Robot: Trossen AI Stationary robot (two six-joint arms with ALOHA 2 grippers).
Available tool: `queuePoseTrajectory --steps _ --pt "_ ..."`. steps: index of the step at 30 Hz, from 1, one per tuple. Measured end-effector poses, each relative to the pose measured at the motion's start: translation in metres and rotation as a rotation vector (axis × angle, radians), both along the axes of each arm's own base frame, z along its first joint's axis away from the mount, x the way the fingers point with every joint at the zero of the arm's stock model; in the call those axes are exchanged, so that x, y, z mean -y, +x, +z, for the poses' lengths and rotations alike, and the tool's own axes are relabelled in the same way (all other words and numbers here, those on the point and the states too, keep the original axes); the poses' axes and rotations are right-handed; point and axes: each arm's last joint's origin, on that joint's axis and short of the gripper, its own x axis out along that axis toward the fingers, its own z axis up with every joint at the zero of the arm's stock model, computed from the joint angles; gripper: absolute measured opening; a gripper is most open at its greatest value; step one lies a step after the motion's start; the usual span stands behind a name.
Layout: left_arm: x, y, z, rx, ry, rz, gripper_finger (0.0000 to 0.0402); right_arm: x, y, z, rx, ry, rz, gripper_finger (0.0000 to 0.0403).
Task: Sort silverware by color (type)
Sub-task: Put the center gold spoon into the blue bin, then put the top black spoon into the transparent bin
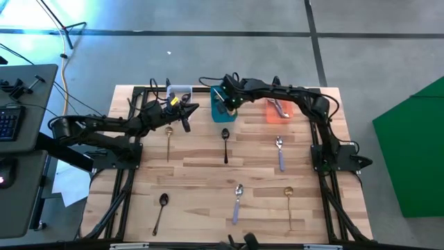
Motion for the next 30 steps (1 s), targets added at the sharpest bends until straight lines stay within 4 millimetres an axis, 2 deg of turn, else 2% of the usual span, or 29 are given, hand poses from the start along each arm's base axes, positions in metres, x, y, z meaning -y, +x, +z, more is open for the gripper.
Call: queuePoseTrajectory --steps 5,10,18,21,25,28,30 --pt "0.0 0.0 0.0 0.0 0.0 0.0 0.0 0.01 0.002 -0.005 -0.003 0.005 -0.025 0.0003" --pt "0.0 0.0 0.0 -0.001 0.0 0.0 0.0 0.017 0.002 -0.019 -0.015 0.038 -0.049 0.0006" --pt "0.001 0.0 -0.001 -0.013 0.01 -0.019 0.0001 0.018 0.002 -0.018 -0.025 0.009 -0.011 0.0055" --pt "0.001 0.0 -0.001 -0.014 0.009 -0.03 0.0001 0.019 0.004 -0.011 -0.027 -0.018 0.041 0.008" --pt "0.001 0.0 -0.001 -0.018 0.007 -0.03 0.0001 0.016 0.006 0.017 -0.049 -0.076 0.166 0.0092" --pt "0.001 0.0 -0.003 -0.03 0.001 -0.03 0.0 0.002 0.006 0.039 -0.088 -0.169 0.285 0.0071" --pt "0.001 0.0 -0.003 -0.039 -0.004 -0.03 0.0 -0.012 0.006 0.041 -0.116 -0.203 0.344 0.0039"
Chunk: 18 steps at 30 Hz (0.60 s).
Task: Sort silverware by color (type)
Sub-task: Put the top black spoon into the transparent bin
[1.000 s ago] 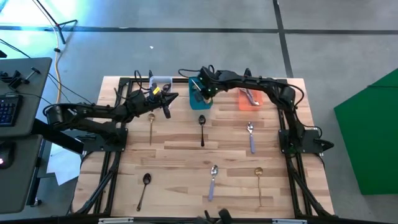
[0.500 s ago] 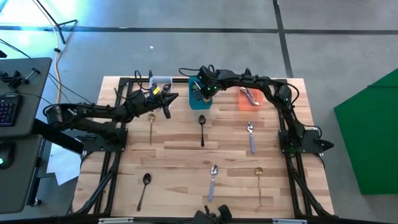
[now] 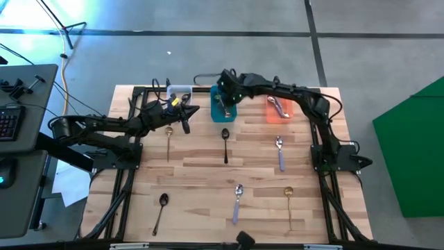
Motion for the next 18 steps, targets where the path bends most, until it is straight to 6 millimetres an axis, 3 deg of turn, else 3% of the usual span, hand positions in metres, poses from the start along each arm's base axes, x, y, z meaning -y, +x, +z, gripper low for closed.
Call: queuePoseTrajectory --steps 2,4,8,14,18 --pt "0.0 0.0 -0.002 -0.017 -0.009 0.0 0.0 -0.015 -0.001 -0.008 -0.022 -0.019 0.03 0.0011" --pt "0.0 0.0 -0.004 -0.033 -0.019 0.0 0.0 -0.029 -0.003 -0.013 0.02 -0.047 0.051 0.001" --pt "0.001 0.0 -0.007 -0.058 -0.04 -0.012 0.0 -0.059 -0.017 -0.012 0.209 -0.088 0.079 0.0003" --pt "0.009 0.005 -0.011 -0.11 -0.125 -0.101 0.0 -0.104 -0.065 -0.013 0.414 -0.08 0.09 0.0001" --pt "0.022 0.017 -0.011 -0.187 -0.168 -0.169 0.0 -0.123 -0.099 -0.025 0.472 -0.077 0.096 0.0001"
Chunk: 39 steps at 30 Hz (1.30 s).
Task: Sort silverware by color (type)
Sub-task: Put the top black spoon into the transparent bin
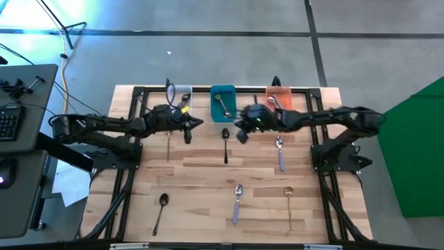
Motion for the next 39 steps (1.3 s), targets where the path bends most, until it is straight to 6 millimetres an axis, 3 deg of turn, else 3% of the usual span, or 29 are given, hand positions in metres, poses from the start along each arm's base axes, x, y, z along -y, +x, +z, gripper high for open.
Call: queuePoseTrajectory --steps 6,13,21,29,39 --pt "0.016 0.026 -0.007 -0.041 -0.093 -0.073 0.0 -0.007 -0.037 -0.018 0.109 -0.031 0.002 0.0" --pt "0.016 0.059 -0.032 -0.136 -0.208 -0.028 0.0019 0.002 -0.058 -0.016 0.137 -0.126 0.008 0.0" --pt "0.005 0.096 -0.062 -0.228 -0.278 0.066 0.0094 0.016 -0.064 -0.012 0.126 -0.206 0.094 0.0" --pt "-0.002 0.111 -0.075 -0.268 -0.256 0.146 0.0166 0.016 -0.064 -0.013 0.102 -0.241 0.126 0.0" --pt "-0.014 0.112 -0.075 -0.233 -0.25 0.185 0.0173 0.013 -0.064 -0.014 0.09 -0.255 0.154 0.0"
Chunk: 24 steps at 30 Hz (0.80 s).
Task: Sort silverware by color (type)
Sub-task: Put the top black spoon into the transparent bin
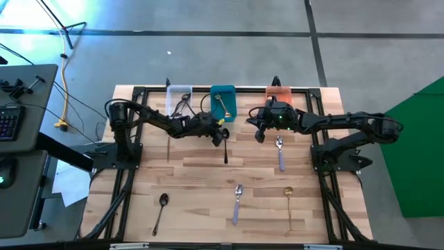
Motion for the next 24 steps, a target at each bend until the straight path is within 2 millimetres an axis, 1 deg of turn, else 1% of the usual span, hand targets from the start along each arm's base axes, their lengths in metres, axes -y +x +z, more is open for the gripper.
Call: queuePoseTrajectory --steps 5,11,14,18,23,24 --pt "-0.003 0.001 -0.013 0.008 -0.068 -0.016 0.0166 0.0 0.0 0.0 -0.003 -0.002 0.003 0.0" --pt "-0.003 0.005 -0.02 0.06 -0.094 -0.054 0.0158 -0.001 0.0 0.0 -0.004 -0.004 0.018 0.0" --pt "-0.003 0.008 -0.024 0.061 -0.104 -0.068 0.0145 -0.001 0.0 0.0 -0.005 -0.008 0.034 0.0" --pt "-0.003 0.009 -0.027 0.056 -0.098 -0.079 0.0105 -0.004 0.001 0.0 -0.006 -0.012 0.046 0.0" --pt "-0.001 0.01 -0.026 0.052 -0.084 -0.144 0.0026 -0.004 0.001 0.0 -0.008 -0.019 0.049 0.0" --pt "0.0 0.01 -0.026 0.055 -0.092 -0.161 0.0016 -0.004 0.001 0.0 -0.008 -0.019 0.049 0.0"
